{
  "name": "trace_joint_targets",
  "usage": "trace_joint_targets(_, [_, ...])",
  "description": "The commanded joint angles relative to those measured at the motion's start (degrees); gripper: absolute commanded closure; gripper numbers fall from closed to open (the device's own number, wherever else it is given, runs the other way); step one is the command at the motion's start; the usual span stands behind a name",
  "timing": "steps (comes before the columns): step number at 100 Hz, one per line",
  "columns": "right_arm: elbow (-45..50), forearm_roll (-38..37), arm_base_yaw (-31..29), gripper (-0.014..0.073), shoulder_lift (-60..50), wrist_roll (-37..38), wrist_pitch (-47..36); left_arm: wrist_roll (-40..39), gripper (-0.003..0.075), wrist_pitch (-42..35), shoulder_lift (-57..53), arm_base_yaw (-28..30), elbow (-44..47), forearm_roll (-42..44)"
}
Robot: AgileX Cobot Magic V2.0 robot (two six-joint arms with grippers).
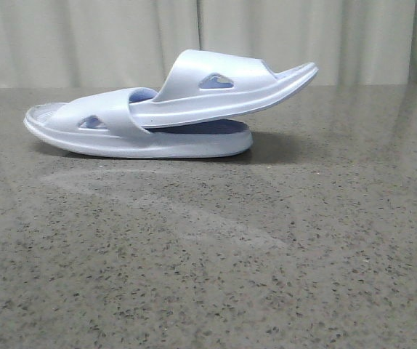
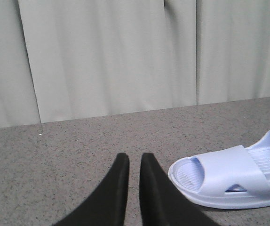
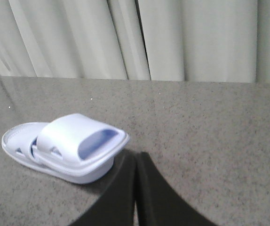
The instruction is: Insert blue slippers together front up
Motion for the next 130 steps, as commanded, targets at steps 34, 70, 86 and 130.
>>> trace_joint_targets(34, [13.47, 4.0, 0.48, 0.0683, -11.18, -0.91, -1.09, 0.07, 0.0705, -2.01, -9.18, -0.44, 4.13, -6.47])
trace_joint_targets(70, [13.58, 4.29, 0.48, 0.0683, -11.18, -0.91, -1.09, 0.07, 0.0705, -0.97, -9.18, -0.44, 4.13, -6.87])
trace_joint_targets(86, [13.58, 4.29, 0.48, 0.0683, -11.18, -0.91, -1.09, 0.07, 0.0705, -0.97, -9.18, -0.44, 4.13, -6.87])
trace_joint_targets(130, [13.58, 4.29, 0.48, 0.0683, -11.18, -0.91, -1.09, 0.07, 0.0705, -1.01, -9.18, -0.44, 4.36, -6.84])
